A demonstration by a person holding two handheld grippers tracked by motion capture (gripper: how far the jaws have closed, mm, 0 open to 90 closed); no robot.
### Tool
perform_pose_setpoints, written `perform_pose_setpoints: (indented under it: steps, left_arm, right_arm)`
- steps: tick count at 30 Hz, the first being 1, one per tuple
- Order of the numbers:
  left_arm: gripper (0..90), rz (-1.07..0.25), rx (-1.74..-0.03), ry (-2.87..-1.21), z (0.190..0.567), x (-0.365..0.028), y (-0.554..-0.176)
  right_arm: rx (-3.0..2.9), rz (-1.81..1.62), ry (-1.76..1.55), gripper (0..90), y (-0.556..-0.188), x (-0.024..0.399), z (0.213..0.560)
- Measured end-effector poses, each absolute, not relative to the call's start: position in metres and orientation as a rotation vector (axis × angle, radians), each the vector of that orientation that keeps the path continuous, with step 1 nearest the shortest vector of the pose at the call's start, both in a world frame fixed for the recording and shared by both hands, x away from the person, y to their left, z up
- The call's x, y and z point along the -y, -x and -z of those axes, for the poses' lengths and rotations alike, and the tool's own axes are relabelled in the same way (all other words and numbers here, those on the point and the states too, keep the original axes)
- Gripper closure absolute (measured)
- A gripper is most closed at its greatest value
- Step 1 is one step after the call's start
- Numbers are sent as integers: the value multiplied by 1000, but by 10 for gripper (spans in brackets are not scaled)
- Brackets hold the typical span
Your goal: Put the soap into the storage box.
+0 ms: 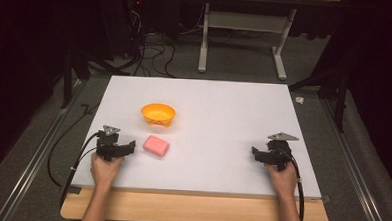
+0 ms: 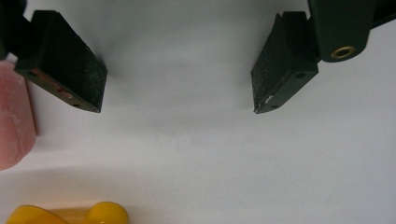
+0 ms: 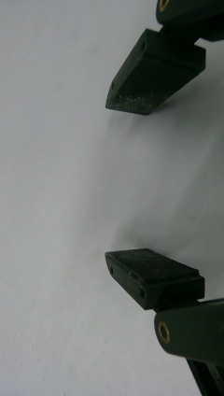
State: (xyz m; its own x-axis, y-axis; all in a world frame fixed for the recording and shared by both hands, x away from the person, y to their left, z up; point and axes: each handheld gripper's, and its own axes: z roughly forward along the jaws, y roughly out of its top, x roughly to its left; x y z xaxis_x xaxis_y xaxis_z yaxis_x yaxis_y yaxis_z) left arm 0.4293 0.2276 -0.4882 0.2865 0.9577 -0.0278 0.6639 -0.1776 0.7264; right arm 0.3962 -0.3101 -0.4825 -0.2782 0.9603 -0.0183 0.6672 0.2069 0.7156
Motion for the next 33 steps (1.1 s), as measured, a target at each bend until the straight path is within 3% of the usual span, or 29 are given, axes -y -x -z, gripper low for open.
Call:
perform_pose_setpoints:
  steps: [16, 33]
  left_arm:
    - [156, -553, -1450, -1914, 486, -228, -430]
    - [151, -527, -1348, -1884, 458, -216, -417]
  right_arm:
    - [-2022, -836, -1507, 232, -396, 310, 483]
    - [-2022, -836, -1508, 232, -396, 310, 483]
